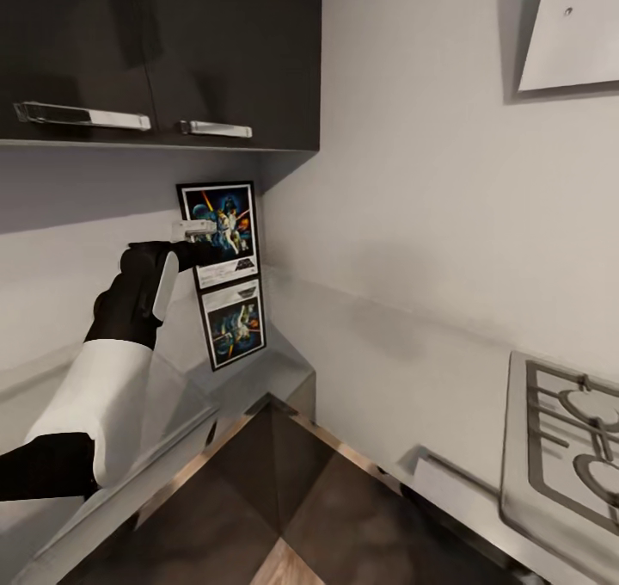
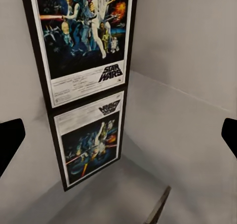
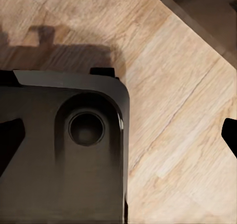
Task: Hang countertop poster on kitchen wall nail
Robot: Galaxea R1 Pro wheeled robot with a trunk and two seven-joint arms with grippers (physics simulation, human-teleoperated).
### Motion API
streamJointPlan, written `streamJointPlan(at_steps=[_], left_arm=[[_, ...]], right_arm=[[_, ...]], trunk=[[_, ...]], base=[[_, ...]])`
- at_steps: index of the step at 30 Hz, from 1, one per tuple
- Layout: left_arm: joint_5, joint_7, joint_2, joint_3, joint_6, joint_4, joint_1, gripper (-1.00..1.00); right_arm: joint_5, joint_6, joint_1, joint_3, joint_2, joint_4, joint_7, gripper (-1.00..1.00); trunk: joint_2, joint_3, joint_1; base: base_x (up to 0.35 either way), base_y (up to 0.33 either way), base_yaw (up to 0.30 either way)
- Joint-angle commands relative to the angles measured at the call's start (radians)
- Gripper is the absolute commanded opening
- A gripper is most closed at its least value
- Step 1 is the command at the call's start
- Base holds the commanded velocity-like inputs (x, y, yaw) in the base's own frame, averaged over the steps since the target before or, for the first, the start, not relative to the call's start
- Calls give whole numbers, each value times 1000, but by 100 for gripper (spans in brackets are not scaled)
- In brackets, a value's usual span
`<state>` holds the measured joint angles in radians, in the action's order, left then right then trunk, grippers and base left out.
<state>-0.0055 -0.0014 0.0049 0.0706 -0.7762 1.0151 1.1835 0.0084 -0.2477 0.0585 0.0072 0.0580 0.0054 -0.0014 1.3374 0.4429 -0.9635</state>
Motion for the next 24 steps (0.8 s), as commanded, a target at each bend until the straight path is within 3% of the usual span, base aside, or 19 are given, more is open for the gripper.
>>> streamJointPlan(at_steps=[1, 10, 24], left_arm=[[0, 0, 1, 1, -5, 1, 1, 100], [0, 0, 6, 0, -5, 3, 1, 100], [-1, 0, 7, 2, -5, 6, 1, 100]], right_arm=[[1, -3, 1, 1, 0, 4, 0, 100], [1, -2, 0, 1, -2, 14, 0, 100], [1, -4, 0, 1, -8, 15, 0, 100]], trunk=[[1, 1, 0], [1, 1, 0], [1, 1, 0]], base=[[102, 0, 0], [197, 0, 0], [79, 52, 0]])
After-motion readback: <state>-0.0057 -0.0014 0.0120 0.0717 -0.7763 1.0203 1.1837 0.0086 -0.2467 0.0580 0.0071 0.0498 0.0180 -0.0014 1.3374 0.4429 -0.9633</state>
